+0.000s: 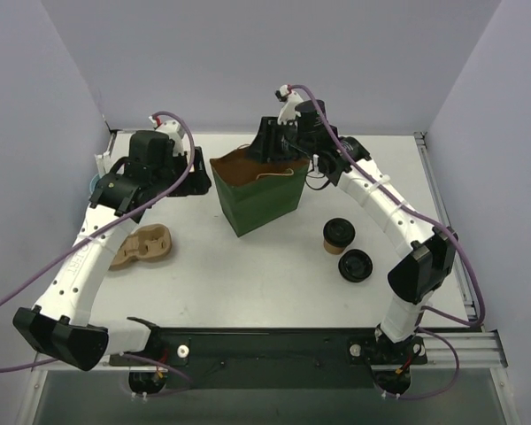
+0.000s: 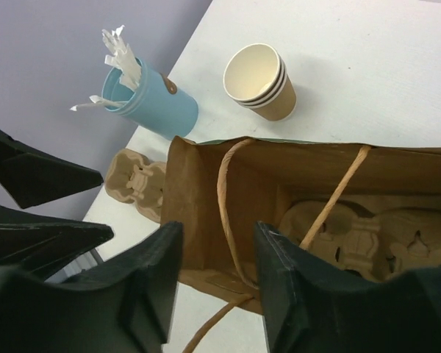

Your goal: Pack the takeout coffee

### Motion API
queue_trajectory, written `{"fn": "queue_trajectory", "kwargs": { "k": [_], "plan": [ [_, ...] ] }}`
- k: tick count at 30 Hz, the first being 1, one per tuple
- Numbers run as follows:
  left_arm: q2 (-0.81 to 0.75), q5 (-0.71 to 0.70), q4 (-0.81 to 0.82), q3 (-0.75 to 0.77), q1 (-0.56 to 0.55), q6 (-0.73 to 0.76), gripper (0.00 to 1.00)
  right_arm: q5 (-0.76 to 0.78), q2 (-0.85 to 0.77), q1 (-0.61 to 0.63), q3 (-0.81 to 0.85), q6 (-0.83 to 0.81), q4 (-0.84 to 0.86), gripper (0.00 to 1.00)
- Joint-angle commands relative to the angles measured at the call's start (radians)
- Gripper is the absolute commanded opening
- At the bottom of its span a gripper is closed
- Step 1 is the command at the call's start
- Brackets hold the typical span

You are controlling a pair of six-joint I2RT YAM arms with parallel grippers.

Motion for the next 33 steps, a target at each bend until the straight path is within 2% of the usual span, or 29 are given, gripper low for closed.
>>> {"fn": "queue_trajectory", "kwargs": {
  "k": [1,4,9,13,16,21,27,30,33],
  "plan": [
    [0.037,0.039,0.134,0.035,0.001,0.038,0.82,0.019,-0.04,-0.003,0.084,-0.024,-0.053,0.53],
    [0.095,0.017,0.143,0.11,0.004,0.084,0.82,0.142,-0.063,-0.003,0.116,0.012,-0.097,0.57],
    [0.174,0.045,0.233,0.168,0.014,0.208,0.83,0.353,-0.129,-0.007,0.139,0.127,-0.14,0.57],
    [0.255,0.097,0.26,0.208,0.015,0.317,0.83,0.47,-0.2,-0.012,0.118,0.17,-0.159,0.57],
    [0.307,0.125,0.27,0.23,0.018,0.342,0.83,0.55,-0.264,-0.012,0.055,0.207,-0.177,0.57],
    [0.381,0.211,0.255,0.273,0.023,0.342,0.81,0.575,-0.344,-0.015,-0.046,0.203,-0.193,0.57],
    [0.432,0.26,0.085,0.34,0.021,0.328,0.7,0.578,-0.457,-0.011,-0.169,0.204,-0.271,0.55],
    [0.399,0.298,0.057,0.329,0.02,0.274,0.66,0.579,-0.497,-0.007,-0.229,0.264,-0.314,0.54],
    [0.33,0.355,0.075,0.268,0.011,0.126,0.64,0.61,-0.49,-0.007,-0.252,0.305,-0.335,0.54]
  ]
}}
